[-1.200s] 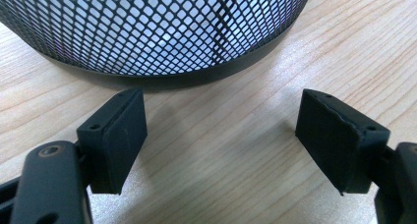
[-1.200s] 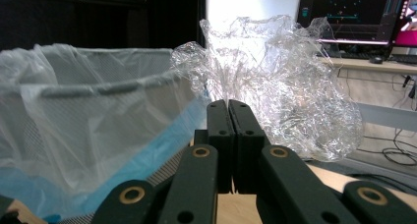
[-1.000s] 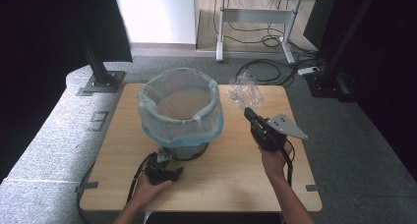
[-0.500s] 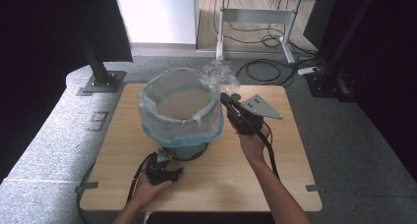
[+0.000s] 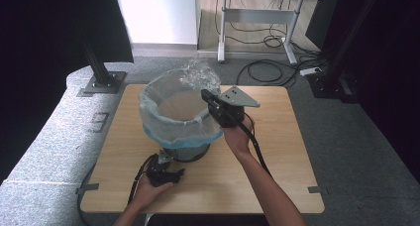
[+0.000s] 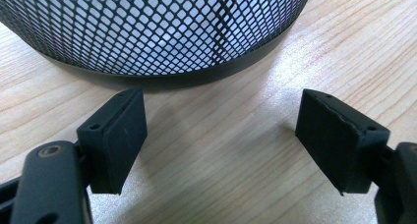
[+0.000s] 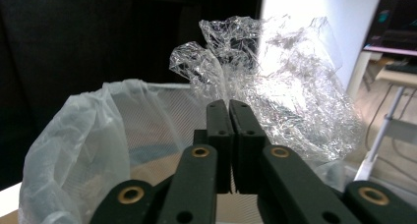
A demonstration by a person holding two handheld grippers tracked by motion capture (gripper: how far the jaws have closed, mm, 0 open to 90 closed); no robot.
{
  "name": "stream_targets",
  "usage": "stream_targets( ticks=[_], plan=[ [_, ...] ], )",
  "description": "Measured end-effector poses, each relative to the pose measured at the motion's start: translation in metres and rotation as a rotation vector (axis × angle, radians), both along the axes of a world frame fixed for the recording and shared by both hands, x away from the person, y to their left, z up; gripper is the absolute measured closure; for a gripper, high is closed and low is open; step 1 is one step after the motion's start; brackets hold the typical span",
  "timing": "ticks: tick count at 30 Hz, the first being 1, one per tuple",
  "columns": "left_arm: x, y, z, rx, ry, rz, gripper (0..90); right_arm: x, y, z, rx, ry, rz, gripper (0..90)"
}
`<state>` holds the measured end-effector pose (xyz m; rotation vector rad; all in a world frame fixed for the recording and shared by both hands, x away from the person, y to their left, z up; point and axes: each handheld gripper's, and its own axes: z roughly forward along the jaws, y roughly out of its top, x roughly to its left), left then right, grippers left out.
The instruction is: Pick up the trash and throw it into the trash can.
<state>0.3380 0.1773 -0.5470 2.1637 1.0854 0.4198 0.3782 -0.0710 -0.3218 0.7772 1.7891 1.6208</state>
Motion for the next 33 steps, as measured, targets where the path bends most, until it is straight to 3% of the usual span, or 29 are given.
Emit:
stream_targets(
  ticks=[1, 2, 3, 5, 7, 10, 17, 26, 33],
  plan=[
    [0.0, 0.0, 0.0, 0.0, 0.0, 0.0, 19.4, 0.003, 0.0, -0.001, -0.005, 0.016, 0.012, 75.1],
    [0.0, 0.0, 0.0, 0.0, 0.0, 0.0, 19.4, 0.003, 0.0, -0.001, -0.005, 0.016, 0.012, 75.1],
    [0.0, 0.0, 0.0, 0.0, 0.0, 0.0, 19.4, 0.007, 0.001, -0.004, -0.018, 0.04, -0.016, 47.6],
    [0.0, 0.0, 0.0, 0.0, 0.0, 0.0, 19.4, 0.006, -0.001, -0.006, -0.037, 0.031, -0.069, 38.1],
    [0.0, 0.0, 0.0, 0.0, 0.0, 0.0, 19.4, 0.004, -0.005, -0.005, -0.028, 0.038, -0.063, 33.4],
    [0.0, 0.0, 0.0, 0.0, 0.0, 0.0, 19.4, 0.0, -0.012, -0.003, -0.02, 0.032, -0.047, 31.1],
    [0.0, 0.0, 0.0, -0.001, 0.0, 0.0, 19.4, -0.011, -0.033, -0.007, -0.026, 0.032, -0.068, 30.1],
    [0.0, 0.0, 0.0, -0.003, 0.001, 0.001, 19.4, -0.025, -0.063, -0.026, -0.038, 0.039, -0.103, 30.0],
    [0.0, 0.0, 0.0, -0.005, 0.0, 0.001, 19.4, -0.036, -0.094, -0.051, -0.029, 0.077, -0.155, 30.0]
  ],
)
